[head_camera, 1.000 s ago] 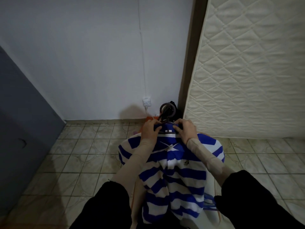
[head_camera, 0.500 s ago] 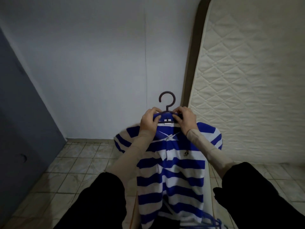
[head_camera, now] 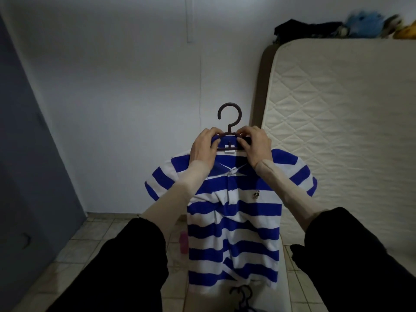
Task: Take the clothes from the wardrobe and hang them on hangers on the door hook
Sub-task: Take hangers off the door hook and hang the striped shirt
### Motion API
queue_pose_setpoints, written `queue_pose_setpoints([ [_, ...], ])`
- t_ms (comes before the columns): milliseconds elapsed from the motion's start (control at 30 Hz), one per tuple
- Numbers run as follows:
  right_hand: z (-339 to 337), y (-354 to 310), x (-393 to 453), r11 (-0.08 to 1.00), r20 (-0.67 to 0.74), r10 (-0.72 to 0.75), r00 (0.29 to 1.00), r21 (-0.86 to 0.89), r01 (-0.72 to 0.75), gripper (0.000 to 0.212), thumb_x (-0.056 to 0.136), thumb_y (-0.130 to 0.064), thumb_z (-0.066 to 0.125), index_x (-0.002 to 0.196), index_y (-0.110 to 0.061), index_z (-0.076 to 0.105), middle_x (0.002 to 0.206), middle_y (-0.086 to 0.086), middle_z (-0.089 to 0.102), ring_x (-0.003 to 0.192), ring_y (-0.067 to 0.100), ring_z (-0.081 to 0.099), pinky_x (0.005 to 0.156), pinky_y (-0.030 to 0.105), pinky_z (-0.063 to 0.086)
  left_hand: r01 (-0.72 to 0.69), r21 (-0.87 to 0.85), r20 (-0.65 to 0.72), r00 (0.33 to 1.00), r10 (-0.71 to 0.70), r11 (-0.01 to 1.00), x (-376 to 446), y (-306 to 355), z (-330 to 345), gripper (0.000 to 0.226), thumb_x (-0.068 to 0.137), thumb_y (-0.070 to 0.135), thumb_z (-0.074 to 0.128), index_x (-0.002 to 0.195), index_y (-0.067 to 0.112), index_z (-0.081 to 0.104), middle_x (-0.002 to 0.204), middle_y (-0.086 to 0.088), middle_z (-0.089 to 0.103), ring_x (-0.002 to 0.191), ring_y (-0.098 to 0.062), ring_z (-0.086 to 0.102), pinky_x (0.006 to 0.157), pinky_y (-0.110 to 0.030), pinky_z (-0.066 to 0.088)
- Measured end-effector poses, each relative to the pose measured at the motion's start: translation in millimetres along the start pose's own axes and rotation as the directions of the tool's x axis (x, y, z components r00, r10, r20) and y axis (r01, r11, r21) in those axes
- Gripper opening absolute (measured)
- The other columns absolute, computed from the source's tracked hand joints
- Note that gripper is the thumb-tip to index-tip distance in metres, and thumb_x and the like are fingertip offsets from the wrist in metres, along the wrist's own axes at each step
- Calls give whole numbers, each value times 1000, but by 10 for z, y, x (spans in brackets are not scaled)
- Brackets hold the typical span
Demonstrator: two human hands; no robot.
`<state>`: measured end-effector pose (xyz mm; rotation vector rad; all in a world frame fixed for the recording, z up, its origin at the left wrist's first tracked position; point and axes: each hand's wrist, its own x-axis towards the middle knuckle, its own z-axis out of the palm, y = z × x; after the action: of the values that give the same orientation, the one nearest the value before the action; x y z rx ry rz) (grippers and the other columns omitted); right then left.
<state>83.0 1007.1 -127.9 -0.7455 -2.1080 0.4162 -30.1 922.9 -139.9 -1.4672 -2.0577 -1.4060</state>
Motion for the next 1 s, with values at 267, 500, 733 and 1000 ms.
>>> queue_pose_setpoints([
  [267,-34,-182,-76,999,25,-46,999,15,46,10,90,-18,54,99,-15,59,105,6,58,105,20,48,100,45,39,38,18,-17,999,-38,999,-117,50,-214,19,92,10,50,111,11,55,112,-7,59,104,-17,56,82,-18,41],
  [500,-45,-495,-191,988,57,-121,991,100,115,12,90,-18,54,100,-15,61,106,7,59,103,20,50,99,44,40,95,86,-93,992,-87,992,-335,170,-613,16,92,9,50,107,13,55,110,-6,60,100,-15,56,82,-19,42],
  [733,-42,-924,-537,944,118,-261,958,238,228,14,89,-16,56,102,-15,62,104,6,60,103,20,50,96,44,41,226,143,-237,953,-188,964,-830,331,-1121,15,92,9,50,104,14,57,108,-5,60,98,-14,55,82,-20,41],
  [1000,68,-1528,-1173,843,167,-416,894,439,311,12,88,-14,58,98,-17,63,100,5,62,99,20,51,94,46,43,399,192,-425,857,-290,897,-1676,525,-1793,16,90,8,51,98,18,61,104,-1,62,95,-15,56,87,-26,46],
])
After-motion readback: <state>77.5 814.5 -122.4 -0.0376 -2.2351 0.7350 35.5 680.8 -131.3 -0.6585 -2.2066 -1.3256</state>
